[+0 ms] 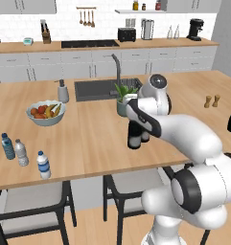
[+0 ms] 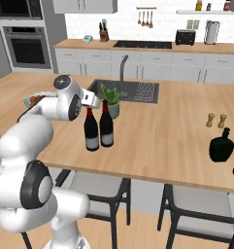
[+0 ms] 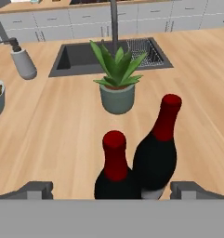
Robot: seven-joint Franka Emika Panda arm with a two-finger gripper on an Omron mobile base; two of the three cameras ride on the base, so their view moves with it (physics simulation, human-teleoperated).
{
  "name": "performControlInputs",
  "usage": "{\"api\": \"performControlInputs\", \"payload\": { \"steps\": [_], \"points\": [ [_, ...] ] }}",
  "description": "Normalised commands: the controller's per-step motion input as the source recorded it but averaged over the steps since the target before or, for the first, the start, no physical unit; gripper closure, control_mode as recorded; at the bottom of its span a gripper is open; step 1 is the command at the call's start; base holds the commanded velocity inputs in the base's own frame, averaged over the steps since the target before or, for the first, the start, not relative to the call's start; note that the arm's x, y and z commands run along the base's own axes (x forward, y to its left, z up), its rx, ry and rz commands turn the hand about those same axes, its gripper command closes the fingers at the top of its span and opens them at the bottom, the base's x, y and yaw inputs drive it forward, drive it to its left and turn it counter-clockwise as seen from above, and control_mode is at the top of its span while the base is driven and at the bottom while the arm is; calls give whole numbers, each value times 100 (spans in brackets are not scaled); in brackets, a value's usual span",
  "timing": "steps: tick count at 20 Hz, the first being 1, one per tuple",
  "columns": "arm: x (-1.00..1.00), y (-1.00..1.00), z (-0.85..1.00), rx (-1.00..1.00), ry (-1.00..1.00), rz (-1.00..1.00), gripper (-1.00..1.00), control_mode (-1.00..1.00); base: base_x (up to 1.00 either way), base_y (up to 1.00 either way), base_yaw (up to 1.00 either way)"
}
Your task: Move the plastic bottles in the middle to the plastics group, and the glass bottles in the middle to the glass group.
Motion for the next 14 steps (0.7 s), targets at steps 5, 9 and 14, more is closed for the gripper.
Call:
{"api": "performControlInputs", "payload": {
  "steps": [5, 9, 14],
  "points": [
    [33, 0, -4, 0, 0, 0, -100, -100, 0, 0, 0],
    [20, 0, -19, 0, 2, 0, -100, -100, 0, 0, 0],
    [8, -1, -23, 0, 1, 0, -100, -100, 0, 0, 0]
  ]
}}
